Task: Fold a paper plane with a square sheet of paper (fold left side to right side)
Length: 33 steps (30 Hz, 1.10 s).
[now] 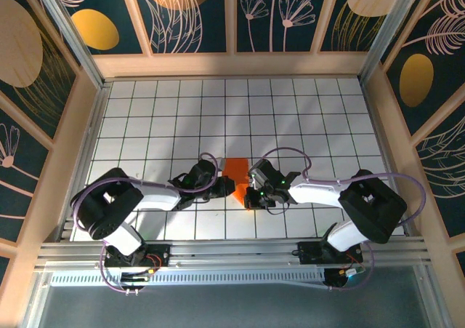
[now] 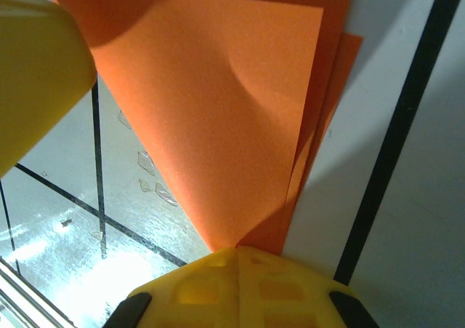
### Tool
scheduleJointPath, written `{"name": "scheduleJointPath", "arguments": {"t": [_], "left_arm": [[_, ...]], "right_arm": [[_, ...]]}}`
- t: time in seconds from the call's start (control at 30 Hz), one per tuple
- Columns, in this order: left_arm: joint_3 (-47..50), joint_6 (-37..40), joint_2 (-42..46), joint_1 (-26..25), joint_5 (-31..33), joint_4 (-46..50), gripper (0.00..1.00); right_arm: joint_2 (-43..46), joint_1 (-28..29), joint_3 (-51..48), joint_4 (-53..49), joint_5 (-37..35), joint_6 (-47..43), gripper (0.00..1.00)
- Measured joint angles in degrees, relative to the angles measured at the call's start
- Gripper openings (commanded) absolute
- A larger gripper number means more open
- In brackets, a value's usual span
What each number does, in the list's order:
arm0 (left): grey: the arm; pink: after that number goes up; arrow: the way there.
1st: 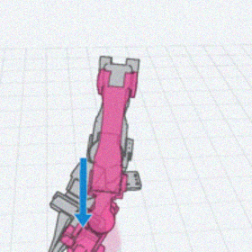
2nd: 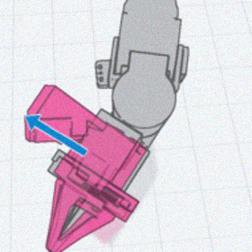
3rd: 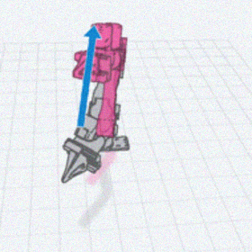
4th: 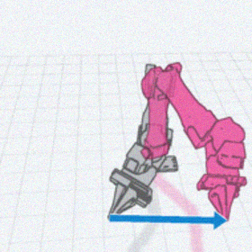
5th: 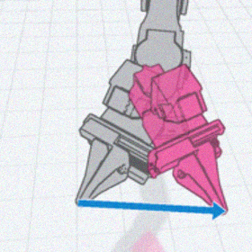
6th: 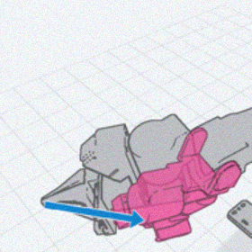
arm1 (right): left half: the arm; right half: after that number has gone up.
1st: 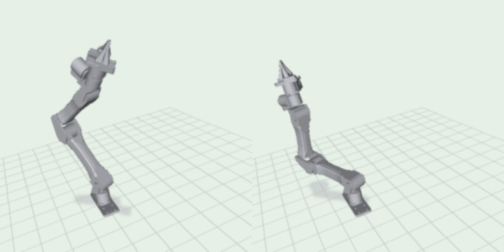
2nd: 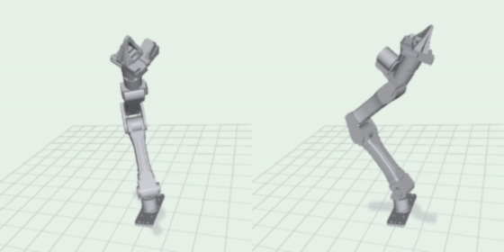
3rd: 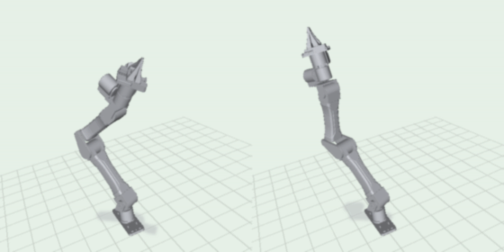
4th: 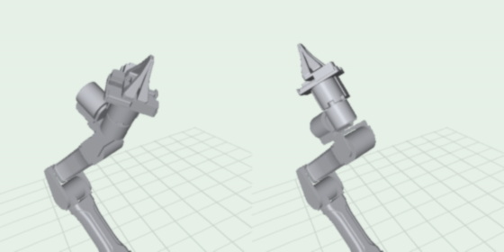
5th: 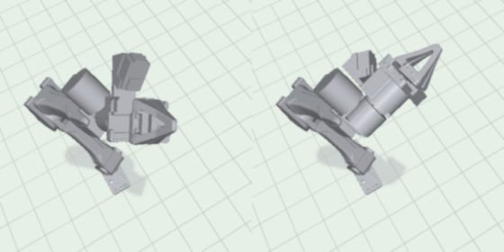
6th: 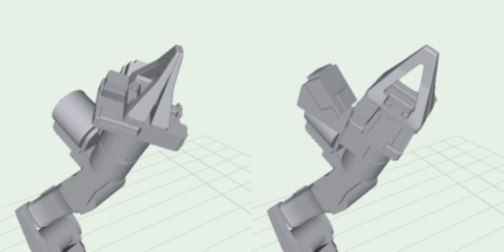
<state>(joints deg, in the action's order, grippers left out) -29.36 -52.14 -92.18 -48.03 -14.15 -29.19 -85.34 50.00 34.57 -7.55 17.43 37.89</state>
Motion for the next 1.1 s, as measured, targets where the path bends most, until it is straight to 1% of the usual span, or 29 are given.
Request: {"name": "scheduleJointPath", "arguments": {"t": [0.33, 0.67, 0.83, 0.97, 1.1], "left_arm": [[-0.22, -0.24, -3.48, 0.0, 1.25, 0.04, 0.0], [-2.25, -1.49, -3.78, -0.15, 2.34, 3.63, 0.0], [-2.58, -1.7, -3.78, -0.31, 2.8, 4.35, 0.0], [-2.6, -1.7, -3.78, -0.31, 2.8, 4.35, 0.0], [-2.6, -1.7, -3.78, -0.31, 2.78, 4.35, 0.0]], "right_arm": [[0.0, 0.0, 0.0, 0.0, 0.0, 0.0, 0.0], [0.24, 0.07, 0.48, -0.66, -0.24, 0.0, 0.0], [1.53, 0.02, 1.62, -3.3, -1.51, 0.0, 0.0], [3.76, 0.02, 2.23, -3.28, -0.61, 0.2, 0.0], [3.96, 0.04, 2.25, -1.27, 1.14, 1.4, 0.0]]}}
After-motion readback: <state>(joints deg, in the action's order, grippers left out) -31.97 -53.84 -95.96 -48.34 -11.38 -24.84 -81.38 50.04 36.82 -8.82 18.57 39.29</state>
